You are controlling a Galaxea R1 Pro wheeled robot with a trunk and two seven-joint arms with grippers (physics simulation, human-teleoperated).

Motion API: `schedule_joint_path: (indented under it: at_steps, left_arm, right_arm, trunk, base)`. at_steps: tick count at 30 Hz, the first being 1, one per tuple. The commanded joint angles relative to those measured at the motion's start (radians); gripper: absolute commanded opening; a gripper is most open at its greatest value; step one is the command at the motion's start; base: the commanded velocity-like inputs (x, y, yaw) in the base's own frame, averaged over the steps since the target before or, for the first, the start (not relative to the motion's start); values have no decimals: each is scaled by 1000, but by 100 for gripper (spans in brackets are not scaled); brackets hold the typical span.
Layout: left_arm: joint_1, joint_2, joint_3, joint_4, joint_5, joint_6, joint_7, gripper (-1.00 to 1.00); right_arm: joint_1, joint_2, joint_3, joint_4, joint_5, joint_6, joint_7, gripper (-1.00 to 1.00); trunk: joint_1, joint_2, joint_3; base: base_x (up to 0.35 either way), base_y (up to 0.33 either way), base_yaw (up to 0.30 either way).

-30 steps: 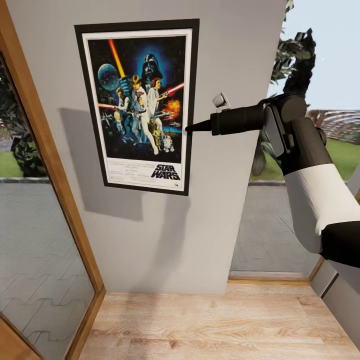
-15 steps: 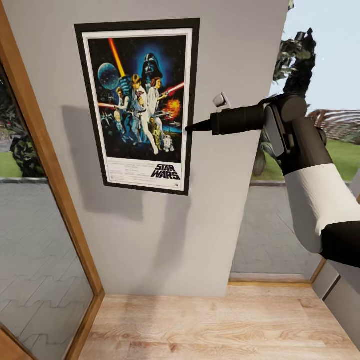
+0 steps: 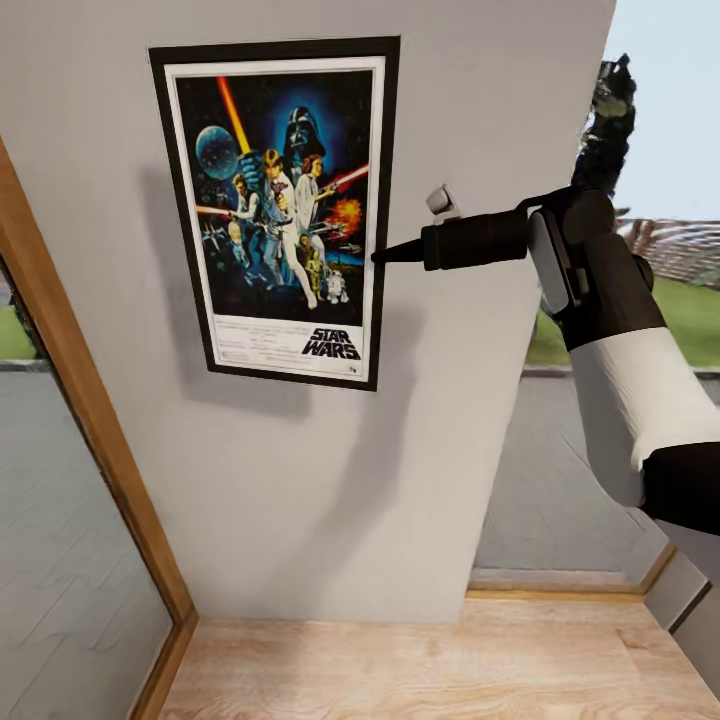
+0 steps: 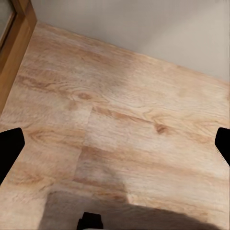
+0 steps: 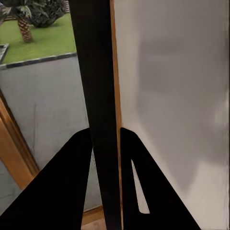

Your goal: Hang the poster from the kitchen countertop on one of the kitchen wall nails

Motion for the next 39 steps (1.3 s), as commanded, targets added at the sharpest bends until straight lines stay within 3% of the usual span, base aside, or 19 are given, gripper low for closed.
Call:
schedule_joint_path:
  at_steps: [1, 13, 29, 39]
  left_arm:
    - [-1, 0, -7, 1, 10, -3, -5, 100]
    - [-1, 0, -7, 1, 10, -3, -5, 100]
    - [-1, 1, -6, 1, 11, -3, -5, 100]
    - [-1, 1, -6, 1, 11, -3, -5, 100]
  right_arm:
    - [-1, -1, 3, 0, -11, 10, -3, -100]
    - [-1, -2, 3, -1, -12, 10, -3, -100]
    - [-1, -7, 2, -9, -12, 10, -3, -100]
    - [-1, -7, 1, -9, -12, 10, -3, -100]
  trunk:
    - [1, -2, -2]
    - [1, -2, -2]
    - [1, -2, -2]
    - [1, -2, -2]
  base:
    - [336, 0, 0]
    - [328, 0, 0]
    - [33, 0, 0]
    - [205, 0, 0]
